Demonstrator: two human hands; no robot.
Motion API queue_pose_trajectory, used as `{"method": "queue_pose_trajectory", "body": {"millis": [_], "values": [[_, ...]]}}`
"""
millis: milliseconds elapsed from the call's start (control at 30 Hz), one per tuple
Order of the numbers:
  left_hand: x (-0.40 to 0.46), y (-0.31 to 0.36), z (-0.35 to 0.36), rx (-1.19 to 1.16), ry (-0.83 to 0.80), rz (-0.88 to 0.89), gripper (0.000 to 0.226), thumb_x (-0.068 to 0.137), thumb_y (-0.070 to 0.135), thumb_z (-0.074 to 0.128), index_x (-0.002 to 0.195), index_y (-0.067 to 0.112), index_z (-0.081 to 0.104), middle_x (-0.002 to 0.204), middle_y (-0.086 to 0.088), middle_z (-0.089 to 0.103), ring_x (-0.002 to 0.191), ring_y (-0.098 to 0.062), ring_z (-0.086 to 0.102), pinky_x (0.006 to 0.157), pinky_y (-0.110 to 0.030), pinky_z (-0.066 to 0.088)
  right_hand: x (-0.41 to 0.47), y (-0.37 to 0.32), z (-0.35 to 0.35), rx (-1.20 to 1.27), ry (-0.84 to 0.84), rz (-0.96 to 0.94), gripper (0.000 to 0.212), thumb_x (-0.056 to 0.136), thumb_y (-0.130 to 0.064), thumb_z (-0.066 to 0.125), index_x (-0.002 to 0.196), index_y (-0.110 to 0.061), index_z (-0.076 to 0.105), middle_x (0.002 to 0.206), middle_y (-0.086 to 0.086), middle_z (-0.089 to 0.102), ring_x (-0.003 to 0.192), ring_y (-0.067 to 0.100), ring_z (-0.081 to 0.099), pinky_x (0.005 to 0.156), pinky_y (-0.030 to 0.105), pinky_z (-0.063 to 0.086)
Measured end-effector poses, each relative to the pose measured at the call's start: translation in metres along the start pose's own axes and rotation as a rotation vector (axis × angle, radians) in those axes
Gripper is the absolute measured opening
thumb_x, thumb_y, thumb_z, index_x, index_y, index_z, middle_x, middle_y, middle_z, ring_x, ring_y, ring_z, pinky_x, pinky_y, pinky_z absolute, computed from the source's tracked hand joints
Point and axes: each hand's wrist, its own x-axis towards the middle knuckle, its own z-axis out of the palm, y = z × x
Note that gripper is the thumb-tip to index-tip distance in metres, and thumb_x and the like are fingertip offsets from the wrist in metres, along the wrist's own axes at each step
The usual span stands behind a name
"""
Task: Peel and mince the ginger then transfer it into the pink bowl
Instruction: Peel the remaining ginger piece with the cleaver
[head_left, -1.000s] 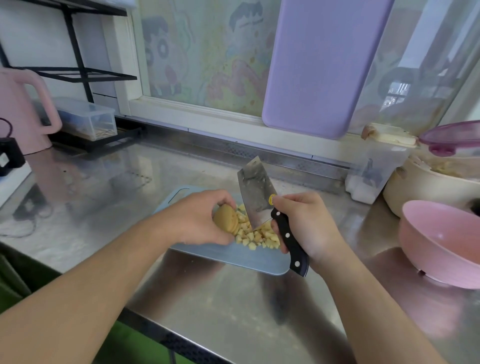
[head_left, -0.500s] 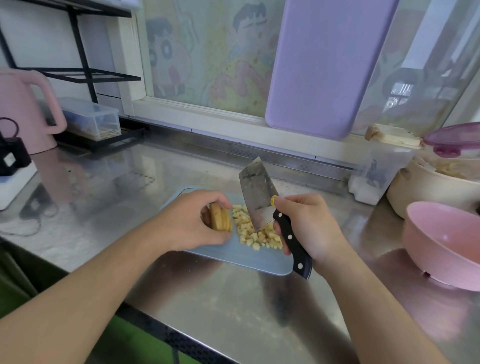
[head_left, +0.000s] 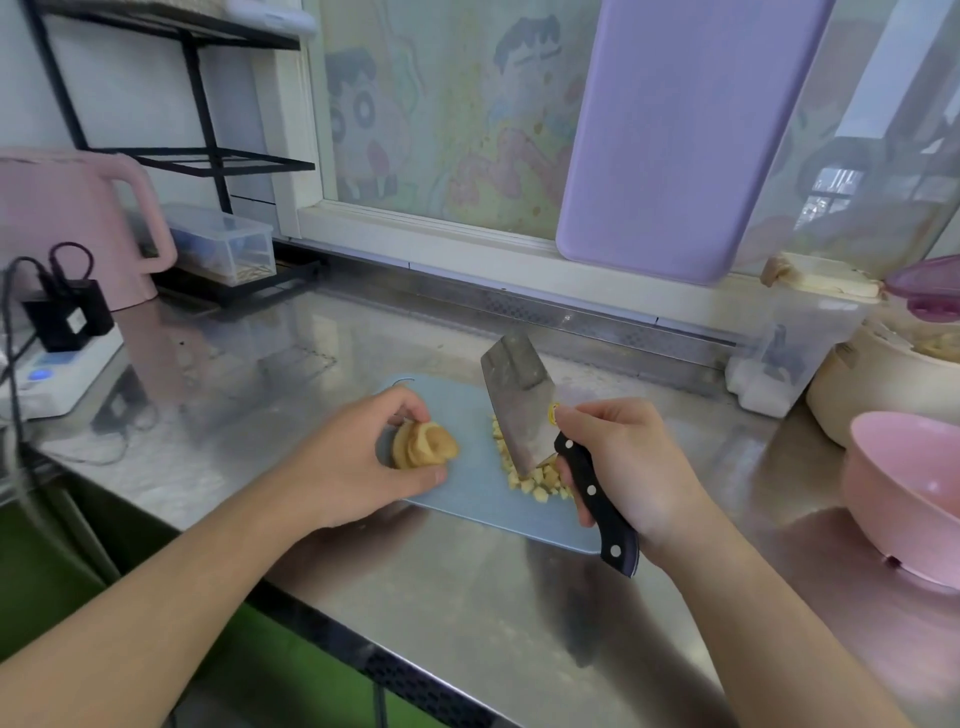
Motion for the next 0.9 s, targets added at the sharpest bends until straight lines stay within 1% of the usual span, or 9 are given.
{"method": "queue_pose_trajectory", "body": {"millis": [100, 167, 300, 400, 467, 600, 667, 767, 900], "values": [[-0.004, -0.003, -0.001, -0.031, -0.008, -0.027, 0.048, 0.074, 0.043, 0.092, 0.110, 0.038, 0.060, 0.115, 0.026, 0.064, 0.112, 0.015, 0.055, 0.087, -0.011, 0.041, -0.002, 0.001, 0.006, -0.054, -0.018, 0.001, 0.050, 0.105, -0.023, 0.056, 0.058, -0.007, 0.052, 0.058, 0.017, 0.057, 0.036, 0.027, 0.047, 0.042, 0.026, 0.038], [-0.004, -0.002, 0.000, -0.034, -0.015, -0.039, 0.057, 0.073, 0.050, 0.091, 0.118, 0.042, 0.057, 0.120, 0.030, 0.058, 0.117, 0.017, 0.050, 0.089, -0.009, 0.038, -0.003, 0.001, 0.010, -0.072, -0.023, -0.001, 0.050, 0.104, -0.024, 0.057, 0.056, -0.010, 0.052, 0.058, 0.016, 0.057, 0.037, 0.026, 0.047, 0.041, 0.024, 0.038], [0.002, 0.008, 0.004, 0.067, -0.011, 0.042, 0.055, 0.079, 0.062, 0.080, 0.127, 0.047, 0.057, 0.127, 0.034, 0.051, 0.121, 0.005, 0.043, 0.099, -0.023, 0.038, -0.004, 0.000, 0.013, -0.089, -0.032, -0.009, 0.052, 0.104, -0.026, 0.057, 0.054, -0.012, 0.054, 0.058, 0.016, 0.057, 0.037, 0.025, 0.047, 0.040, 0.022, 0.039], [0.008, 0.012, 0.005, 0.155, -0.023, 0.076, 0.039, 0.084, 0.054, 0.078, 0.119, 0.043, 0.065, 0.118, 0.029, 0.056, 0.120, -0.005, 0.044, 0.102, -0.027, 0.040, -0.004, 0.000, 0.011, -0.077, -0.023, -0.006, 0.050, 0.105, -0.024, 0.057, 0.059, -0.006, 0.055, 0.060, 0.019, 0.056, 0.035, 0.026, 0.046, 0.039, 0.022, 0.038], [0.011, 0.011, 0.002, 0.149, -0.028, 0.047, 0.031, 0.085, 0.046, 0.080, 0.113, 0.042, 0.067, 0.112, 0.027, 0.056, 0.113, -0.003, 0.048, 0.096, -0.024, 0.042, -0.003, 0.000, 0.009, -0.084, -0.016, -0.001, 0.048, 0.105, -0.023, 0.056, 0.061, -0.005, 0.055, 0.060, 0.019, 0.057, 0.035, 0.026, 0.048, 0.039, 0.023, 0.038], [0.012, 0.011, -0.008, 0.120, -0.084, 0.008, 0.036, 0.085, 0.039, 0.085, 0.117, 0.040, 0.070, 0.104, 0.022, 0.057, 0.082, 0.019, 0.052, 0.072, -0.012, 0.038, -0.001, 0.003, 0.009, -0.094, -0.011, 0.009, 0.048, 0.105, -0.026, 0.057, 0.061, -0.008, 0.055, 0.061, 0.018, 0.060, 0.036, 0.027, 0.050, 0.042, 0.024, 0.040], [0.010, 0.012, -0.013, 0.145, -0.119, 0.007, 0.044, 0.081, 0.039, 0.088, 0.121, 0.042, 0.068, 0.106, 0.025, 0.055, 0.083, 0.024, 0.050, 0.072, -0.007, 0.038, -0.001, 0.002, 0.009, -0.095, -0.010, 0.011, 0.048, 0.104, -0.027, 0.057, 0.060, -0.009, 0.056, 0.060, 0.017, 0.060, 0.036, 0.028, 0.050, 0.042, 0.025, 0.040], [0.009, 0.014, -0.022, 0.210, -0.162, -0.014, 0.054, 0.079, 0.040, 0.090, 0.125, 0.047, 0.064, 0.110, 0.024, 0.055, 0.091, 0.013, 0.054, 0.073, -0.005, 0.037, -0.002, 0.002, 0.009, -0.095, -0.010, 0.009, 0.048, 0.105, -0.027, 0.057, 0.060, -0.009, 0.056, 0.060, 0.017, 0.060, 0.037, 0.028, 0.051, 0.043, 0.027, 0.040], [0.009, 0.019, -0.026, 0.313, -0.140, 0.027, 0.061, 0.076, 0.049, 0.090, 0.132, 0.041, 0.066, 0.116, 0.017, 0.061, 0.095, 0.004, 0.056, 0.081, -0.011, 0.041, -0.002, 0.001, 0.007, -0.089, -0.006, 0.011, 0.051, 0.105, -0.026, 0.056, 0.056, -0.013, 0.054, 0.059, 0.016, 0.060, 0.037, 0.029, 0.051, 0.044, 0.027, 0.040]]}}
